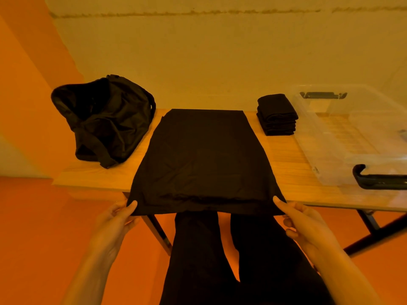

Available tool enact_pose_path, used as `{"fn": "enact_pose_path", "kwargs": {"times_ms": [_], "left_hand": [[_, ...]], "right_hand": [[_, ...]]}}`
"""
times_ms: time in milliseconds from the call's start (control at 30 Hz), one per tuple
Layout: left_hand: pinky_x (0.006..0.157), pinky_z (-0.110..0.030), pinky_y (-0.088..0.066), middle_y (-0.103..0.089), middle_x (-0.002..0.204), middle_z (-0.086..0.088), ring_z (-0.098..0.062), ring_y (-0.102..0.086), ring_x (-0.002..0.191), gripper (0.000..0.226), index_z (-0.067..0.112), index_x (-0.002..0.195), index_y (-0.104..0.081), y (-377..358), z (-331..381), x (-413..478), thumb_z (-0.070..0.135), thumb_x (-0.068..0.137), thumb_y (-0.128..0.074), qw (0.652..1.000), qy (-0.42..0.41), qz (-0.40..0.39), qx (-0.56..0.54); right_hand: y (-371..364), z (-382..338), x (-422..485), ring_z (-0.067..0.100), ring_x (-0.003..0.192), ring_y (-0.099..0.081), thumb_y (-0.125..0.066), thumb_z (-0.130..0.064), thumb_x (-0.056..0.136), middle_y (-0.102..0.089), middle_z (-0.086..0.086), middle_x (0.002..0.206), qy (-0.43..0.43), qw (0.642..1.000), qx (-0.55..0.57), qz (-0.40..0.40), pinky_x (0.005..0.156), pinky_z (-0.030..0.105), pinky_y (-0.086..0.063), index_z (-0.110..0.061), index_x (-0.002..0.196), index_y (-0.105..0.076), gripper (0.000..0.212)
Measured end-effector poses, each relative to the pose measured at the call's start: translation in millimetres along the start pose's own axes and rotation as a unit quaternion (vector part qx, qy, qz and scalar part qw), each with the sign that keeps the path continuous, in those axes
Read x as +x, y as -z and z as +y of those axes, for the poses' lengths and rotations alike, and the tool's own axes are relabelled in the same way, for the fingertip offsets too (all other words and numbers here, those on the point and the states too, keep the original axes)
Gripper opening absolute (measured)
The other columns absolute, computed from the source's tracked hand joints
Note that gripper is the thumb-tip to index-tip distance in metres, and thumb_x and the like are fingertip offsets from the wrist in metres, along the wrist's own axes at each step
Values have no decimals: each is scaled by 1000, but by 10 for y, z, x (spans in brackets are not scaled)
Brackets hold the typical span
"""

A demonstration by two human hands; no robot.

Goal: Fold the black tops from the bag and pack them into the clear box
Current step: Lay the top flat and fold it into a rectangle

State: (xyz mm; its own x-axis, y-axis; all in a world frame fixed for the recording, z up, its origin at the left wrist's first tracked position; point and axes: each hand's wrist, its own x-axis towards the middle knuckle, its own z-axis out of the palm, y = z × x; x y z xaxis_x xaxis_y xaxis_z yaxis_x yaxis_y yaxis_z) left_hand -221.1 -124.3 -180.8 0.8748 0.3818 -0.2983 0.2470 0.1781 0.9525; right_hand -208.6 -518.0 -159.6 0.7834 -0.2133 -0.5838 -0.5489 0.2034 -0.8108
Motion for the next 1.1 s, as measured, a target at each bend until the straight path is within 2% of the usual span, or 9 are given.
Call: {"fn": "enact_pose_path", "kwargs": {"times_ms": [167, 300, 500, 633, 700, 800, 900, 1000, 1100], "left_hand": [[92, -39, -52, -74, 113, -9, -25, -69, 106, 22, 4, 115, -70, 99, -39, 33, 16, 100, -59, 1000, -4, 10, 26], [98, -42, -50, -75, 117, -7, -23, -69, 111, 28, 5, 123, -68, 127, 24, 32, 18, 103, -53, 1000, -6, -9, 23], [94, -44, -52, -72, 96, -8, -24, -68, 95, 9, 7, 102, -67, 129, 63, 11, 11, 95, -66, 999, -18, 7, 35], [91, -45, -56, -65, 95, -17, -31, -65, 94, 15, 7, 98, -66, 158, -17, 26, 11, 87, -75, 997, -28, 36, 63], [82, -35, -61, -65, 94, -18, -29, -65, 90, 18, 2, 102, -67, 166, -41, 0, 9, 88, -74, 996, -36, 51, 62], [79, -31, -60, -69, 96, -14, -25, -65, 87, 8, 4, 99, -68, 182, -29, -57, 5, 91, -69, 997, -40, 56, 45], [86, -36, -55, -70, 99, -11, -22, -67, 90, 7, 11, 95, -69, 210, 2, -78, 4, 93, -66, 997, -38, 51, 44], [87, -40, -53, -70, 99, -11, -24, -67, 90, 6, 10, 95, -69, 240, 69, -109, 8, 97, -63, 998, -25, 31, 53], [81, -40, -55, -68, 96, -10, -24, -67, 85, 14, 11, 87, -66, 170, 280, -55, 11, 100, -59, 999, 18, -9, 51]], "right_hand": [[28, -27, 10, 12, 65, -52, -80, -21, 72, -64, 6, 73, -12, 997, 69, -25, 41, 17, -41, -6, 95, -67, 30], [2, -24, 17, 12, 63, -51, -82, -18, 70, -60, 6, 73, -10, 999, 36, -11, 45, 20, -44, -5, 94, -66, 32], [-101, 97, 17, 5, 43, -52, -70, -17, 91, -57, -3, 56, 2, 1000, 1, 0, 54, 23, -40, -6, 86, -66, 13], [-43, 167, 17, 20, 63, -45, -79, -27, 84, -48, 4, 63, 37, 999, -21, 25, 68, 34, -44, -12, 75, -59, 26], [-2, 183, 6, 27, 69, -45, -81, -26, 82, -51, 8, 68, 44, 998, -20, 36, 75, 38, -46, -13, 70, -57, 30], [29, 171, -39, 23, 69, -49, -81, -21, 81, -53, 6, 64, 36, 998, 3, 45, 83, 38, -50, -13, 67, -55, 30], [58, 118, -68, 19, 69, -53, -80, -19, 79, -55, 3, 64, 20, 999, 22, 38, 81, 37, -50, -13, 70, -58, 25], [57, 22, -158, 17, 68, -58, -80, -23, 73, -61, 6, 72, -7, 1000, 20, -2, 67, 31, -48, -11, 82, -61, 24], [13, -184, -228, 15, 59, -57, -73, -17, 87, -65, 7, 66, -9, 999, 15, -33, 57, 28, -44, -9, 90, -61, 14]]}}
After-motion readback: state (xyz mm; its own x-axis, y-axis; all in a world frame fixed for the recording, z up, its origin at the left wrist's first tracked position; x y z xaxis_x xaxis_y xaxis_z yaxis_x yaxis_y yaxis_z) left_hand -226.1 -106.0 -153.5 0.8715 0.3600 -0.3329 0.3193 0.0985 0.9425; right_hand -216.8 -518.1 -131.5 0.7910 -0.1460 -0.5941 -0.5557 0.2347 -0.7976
